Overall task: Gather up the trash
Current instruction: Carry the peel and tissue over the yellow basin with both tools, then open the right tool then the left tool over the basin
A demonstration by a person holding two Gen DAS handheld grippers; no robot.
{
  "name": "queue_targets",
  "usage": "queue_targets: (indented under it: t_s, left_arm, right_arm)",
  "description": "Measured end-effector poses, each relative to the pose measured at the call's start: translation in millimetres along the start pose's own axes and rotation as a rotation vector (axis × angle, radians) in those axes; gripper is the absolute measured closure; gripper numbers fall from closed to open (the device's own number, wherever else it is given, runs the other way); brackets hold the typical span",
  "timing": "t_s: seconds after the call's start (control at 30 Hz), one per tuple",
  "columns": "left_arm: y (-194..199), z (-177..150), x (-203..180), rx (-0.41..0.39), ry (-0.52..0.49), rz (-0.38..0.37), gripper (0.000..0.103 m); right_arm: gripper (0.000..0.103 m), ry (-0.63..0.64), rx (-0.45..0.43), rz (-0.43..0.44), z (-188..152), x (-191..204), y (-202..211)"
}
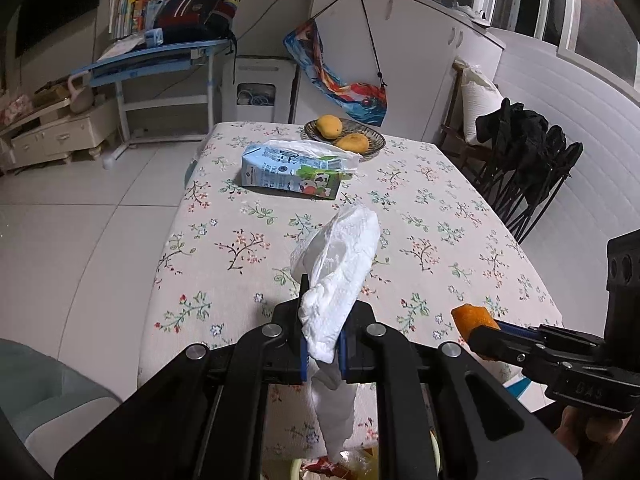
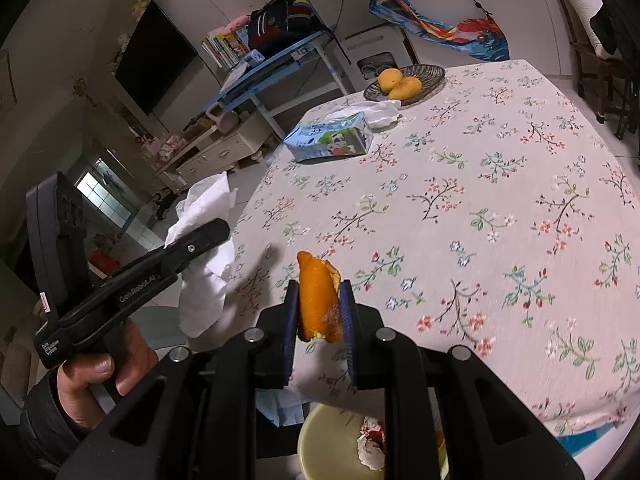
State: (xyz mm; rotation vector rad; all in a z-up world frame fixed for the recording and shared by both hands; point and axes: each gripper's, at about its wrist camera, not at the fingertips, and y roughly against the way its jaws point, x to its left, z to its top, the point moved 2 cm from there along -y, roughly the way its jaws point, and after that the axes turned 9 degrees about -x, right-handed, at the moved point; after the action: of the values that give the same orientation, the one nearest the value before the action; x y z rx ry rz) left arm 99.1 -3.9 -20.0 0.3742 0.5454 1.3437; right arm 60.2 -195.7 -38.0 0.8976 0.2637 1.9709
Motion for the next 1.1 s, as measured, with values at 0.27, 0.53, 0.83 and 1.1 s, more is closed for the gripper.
queue_targets:
  t_s: [0.27,0.53,0.83,1.1]
  left_arm:
    - [14.6,-14.2,-5.4,0.003,-0.012,-0.007,0.092]
    - [27.2,-27.8,-7.2,0.008,-0.018,-0.013,0.092]
    - [39.6,-41.7,-11.4,0.012,-0.020,-0.025,0.092]
    - [51.9,-53.2,-13.9,0.016,-0.024,-0.034,0.092]
  right_arm:
    - [0.082,0.019,0.038,0.020,-27.6,13.6,10.6]
    - [0.082,0.034,0.147,0.019,-73.1,23.0,11.7]
    - [0.082,0.066,0.262,-0.025,-108.4,25.2,1.0]
    - [0.070,0.072,0.303,-0.077,-124.5,21.3,-0.7]
